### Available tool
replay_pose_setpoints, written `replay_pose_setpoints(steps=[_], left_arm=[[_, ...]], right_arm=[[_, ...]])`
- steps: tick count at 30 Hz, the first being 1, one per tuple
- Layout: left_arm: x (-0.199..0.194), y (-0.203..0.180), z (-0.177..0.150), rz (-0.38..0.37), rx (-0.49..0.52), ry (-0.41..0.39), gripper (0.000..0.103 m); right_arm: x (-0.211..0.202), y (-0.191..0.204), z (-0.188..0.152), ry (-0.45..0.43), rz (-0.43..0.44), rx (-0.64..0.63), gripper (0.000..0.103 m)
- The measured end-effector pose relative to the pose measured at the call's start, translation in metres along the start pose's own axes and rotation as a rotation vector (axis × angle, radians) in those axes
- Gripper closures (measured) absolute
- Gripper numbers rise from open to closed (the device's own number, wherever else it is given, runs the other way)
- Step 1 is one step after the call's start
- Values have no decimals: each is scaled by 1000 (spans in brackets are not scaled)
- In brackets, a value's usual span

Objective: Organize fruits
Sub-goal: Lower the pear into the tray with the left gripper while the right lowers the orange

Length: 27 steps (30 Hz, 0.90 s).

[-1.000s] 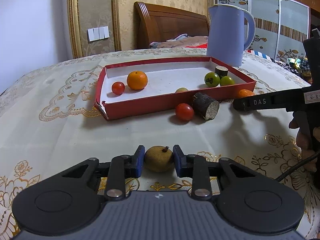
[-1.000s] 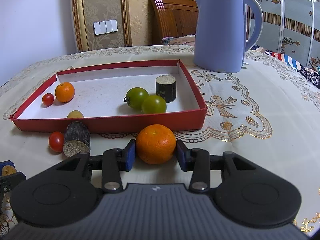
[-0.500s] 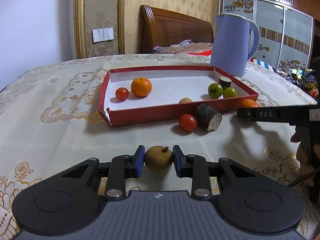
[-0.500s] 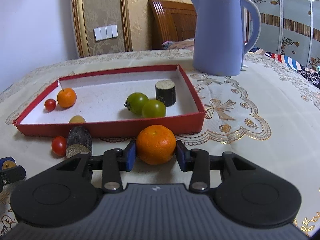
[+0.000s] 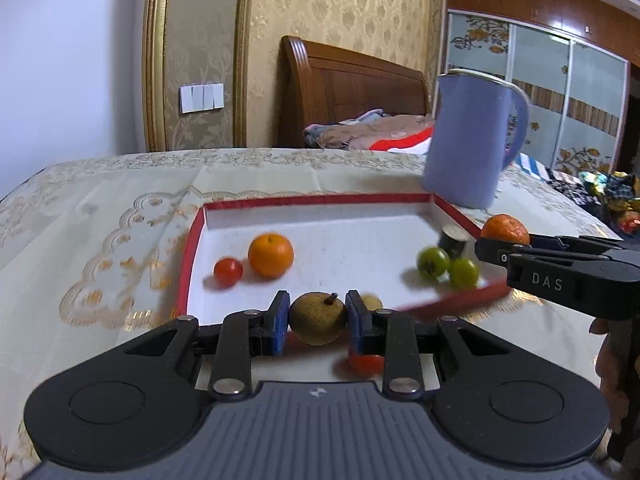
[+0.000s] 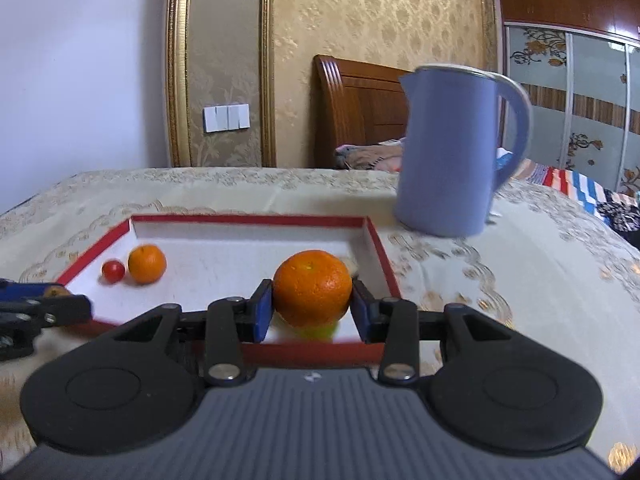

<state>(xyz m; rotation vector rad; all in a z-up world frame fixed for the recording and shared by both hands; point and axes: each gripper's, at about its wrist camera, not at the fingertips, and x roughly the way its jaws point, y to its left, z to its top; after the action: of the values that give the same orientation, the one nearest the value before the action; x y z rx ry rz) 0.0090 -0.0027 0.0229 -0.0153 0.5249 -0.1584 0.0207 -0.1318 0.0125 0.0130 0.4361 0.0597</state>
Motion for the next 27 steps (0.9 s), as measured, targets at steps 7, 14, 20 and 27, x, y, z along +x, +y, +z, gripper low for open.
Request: replay_pose_setpoints(steps=[7, 14, 20, 27], left_arm=[[44, 7, 13, 66, -34, 26, 74], [69, 16, 13, 111, -50, 67, 74], [82, 26, 11, 146, -74, 102, 74], [87, 29, 9, 170, -77, 106, 73]], right_arm=[[47, 24, 14, 21, 17, -71, 64], [85, 39, 18, 86, 16, -109, 64], [110, 38, 16, 148, 4, -90, 64], [117, 33, 13, 182, 16, -60, 64]])
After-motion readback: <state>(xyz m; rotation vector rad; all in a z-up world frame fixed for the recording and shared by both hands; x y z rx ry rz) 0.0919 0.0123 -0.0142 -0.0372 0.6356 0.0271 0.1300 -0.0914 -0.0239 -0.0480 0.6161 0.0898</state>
